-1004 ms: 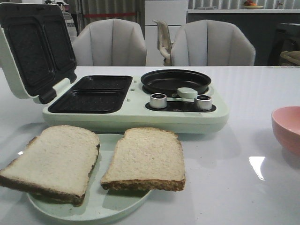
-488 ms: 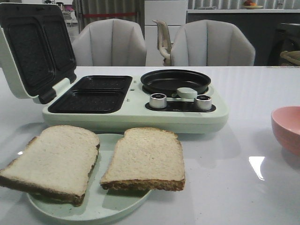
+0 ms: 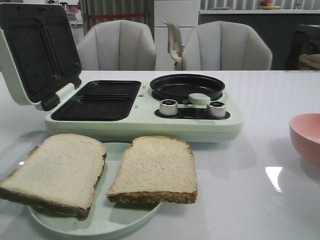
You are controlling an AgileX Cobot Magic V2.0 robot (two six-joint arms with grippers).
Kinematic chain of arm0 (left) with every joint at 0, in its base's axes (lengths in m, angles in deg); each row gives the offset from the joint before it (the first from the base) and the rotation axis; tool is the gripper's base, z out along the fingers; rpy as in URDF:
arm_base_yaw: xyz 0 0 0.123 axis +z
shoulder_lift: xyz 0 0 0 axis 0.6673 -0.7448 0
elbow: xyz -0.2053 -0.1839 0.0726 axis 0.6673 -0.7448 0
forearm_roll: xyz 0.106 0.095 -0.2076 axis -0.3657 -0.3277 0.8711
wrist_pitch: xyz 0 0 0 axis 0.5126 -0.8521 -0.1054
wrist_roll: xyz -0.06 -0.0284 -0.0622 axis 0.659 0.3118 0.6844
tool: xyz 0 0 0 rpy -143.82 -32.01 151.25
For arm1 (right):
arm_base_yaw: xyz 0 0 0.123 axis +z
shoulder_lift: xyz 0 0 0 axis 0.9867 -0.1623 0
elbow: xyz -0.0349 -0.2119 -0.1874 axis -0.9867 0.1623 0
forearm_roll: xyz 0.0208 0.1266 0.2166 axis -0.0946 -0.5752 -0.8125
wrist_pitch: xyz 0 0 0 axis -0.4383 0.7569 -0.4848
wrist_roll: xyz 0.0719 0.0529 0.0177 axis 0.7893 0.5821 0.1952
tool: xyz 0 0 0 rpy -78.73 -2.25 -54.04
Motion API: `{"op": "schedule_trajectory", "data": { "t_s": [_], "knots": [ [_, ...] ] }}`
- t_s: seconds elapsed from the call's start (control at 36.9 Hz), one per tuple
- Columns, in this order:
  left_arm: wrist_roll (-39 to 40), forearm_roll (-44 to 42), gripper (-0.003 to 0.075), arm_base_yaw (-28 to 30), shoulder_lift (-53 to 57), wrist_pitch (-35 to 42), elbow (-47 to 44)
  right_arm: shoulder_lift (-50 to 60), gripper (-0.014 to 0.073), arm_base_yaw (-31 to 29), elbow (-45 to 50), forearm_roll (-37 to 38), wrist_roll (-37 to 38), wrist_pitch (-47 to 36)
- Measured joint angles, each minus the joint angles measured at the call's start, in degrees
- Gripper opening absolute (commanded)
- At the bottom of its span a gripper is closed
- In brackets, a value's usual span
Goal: Make breakfast with bread and shrimp
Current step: 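Grasp the bread slice nearest the left gripper with the left gripper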
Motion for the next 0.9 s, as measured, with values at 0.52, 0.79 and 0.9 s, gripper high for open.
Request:
{"op": "schedule_trajectory", "data": {
  "t_s": [0.52,0.79,0.9],
  "knots": [
    [19.9,-29.0,0.0338,-2.6,-24.8,1.5,2.8,0.0,0.0549,0.0,0.0,0.0,0.0,0.0],
    [20.4,-27.9,0.01,-5.1,-25.9,-4.1,3.8,0.0,0.0549,0.0,0.0,0.0,0.0,0.0],
    [20.4,-26.9,0.01,-10.7,-22.1,-12.2,5.3,0.0,0.0549,0.0,0.0,0.0,0.0,0.0]
  ]
}}
